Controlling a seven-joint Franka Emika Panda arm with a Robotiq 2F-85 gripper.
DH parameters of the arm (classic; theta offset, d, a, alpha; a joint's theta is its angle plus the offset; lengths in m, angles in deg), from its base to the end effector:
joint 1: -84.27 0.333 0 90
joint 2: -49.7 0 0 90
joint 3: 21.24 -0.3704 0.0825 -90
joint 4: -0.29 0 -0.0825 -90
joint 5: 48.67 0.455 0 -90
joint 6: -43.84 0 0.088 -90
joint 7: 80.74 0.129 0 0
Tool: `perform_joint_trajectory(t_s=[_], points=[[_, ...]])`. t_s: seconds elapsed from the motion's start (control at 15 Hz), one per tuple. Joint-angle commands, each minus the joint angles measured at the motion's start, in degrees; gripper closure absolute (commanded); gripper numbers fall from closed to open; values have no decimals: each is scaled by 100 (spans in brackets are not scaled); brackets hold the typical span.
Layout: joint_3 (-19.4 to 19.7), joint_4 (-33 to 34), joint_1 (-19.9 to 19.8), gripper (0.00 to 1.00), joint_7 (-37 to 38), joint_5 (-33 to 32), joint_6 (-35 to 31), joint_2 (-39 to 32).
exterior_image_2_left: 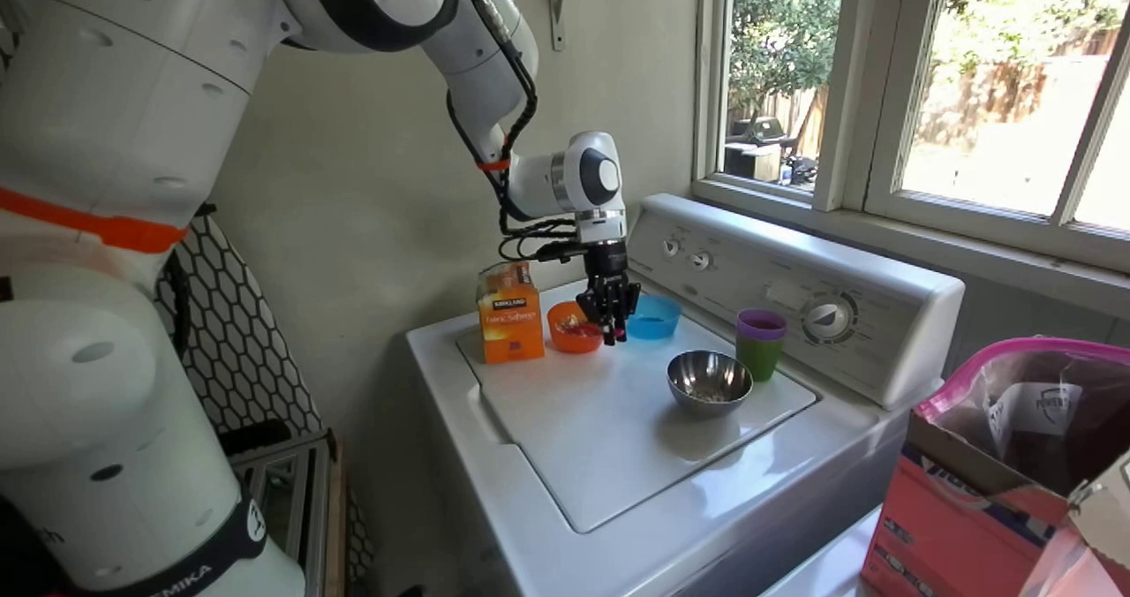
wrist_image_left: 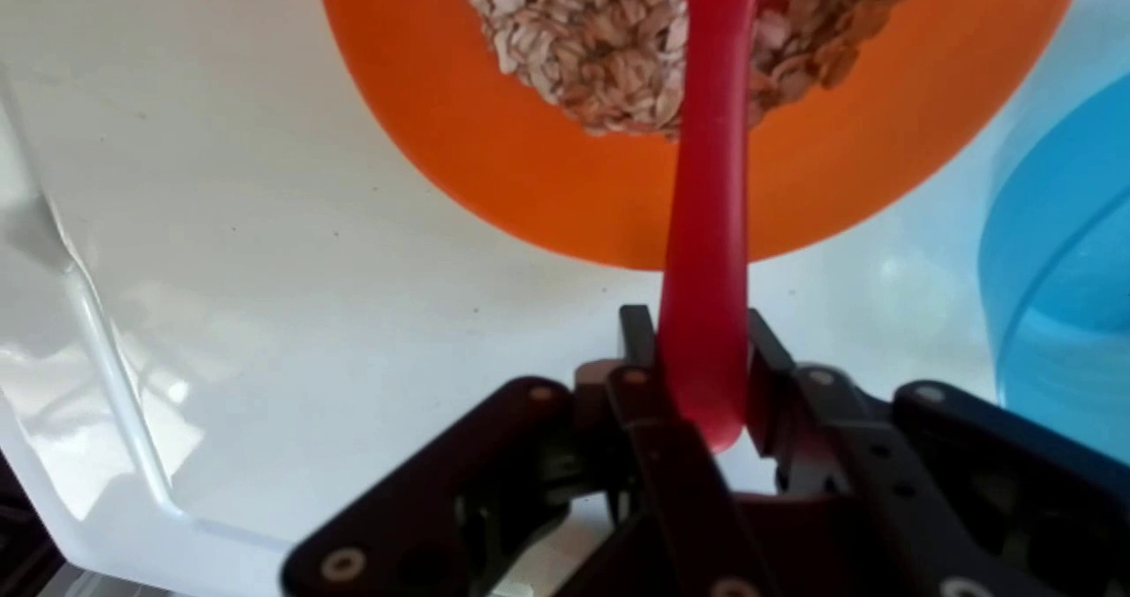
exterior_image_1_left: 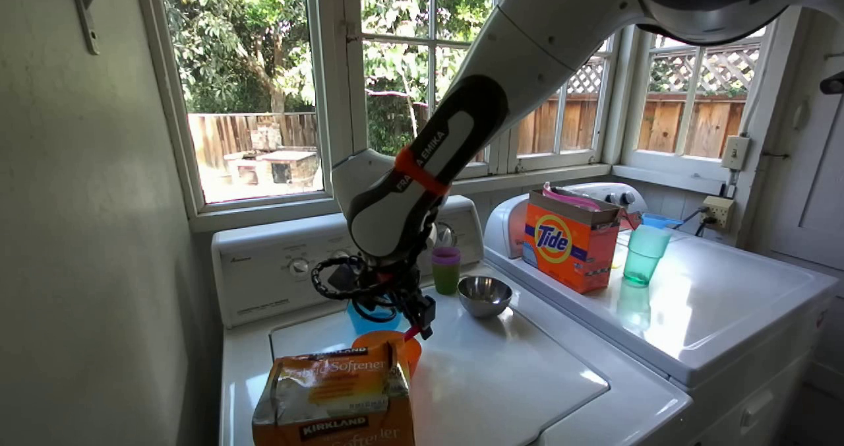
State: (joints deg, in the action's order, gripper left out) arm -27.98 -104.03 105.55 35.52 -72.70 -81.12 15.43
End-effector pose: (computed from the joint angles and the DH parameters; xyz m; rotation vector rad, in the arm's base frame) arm 0.6286 0.3056 0.1642 2.2889 -1.6885 0.2370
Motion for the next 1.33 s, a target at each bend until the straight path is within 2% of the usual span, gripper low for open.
perform_joint_trajectory(t_s=[0.0, 0.67, 1.27], points=[[112, -284, 18, 94, -95, 300, -335, 112], [269, -633, 62, 94, 23, 245, -446, 517], [222, -1008, -169, 94, -147, 621, -829, 681]])
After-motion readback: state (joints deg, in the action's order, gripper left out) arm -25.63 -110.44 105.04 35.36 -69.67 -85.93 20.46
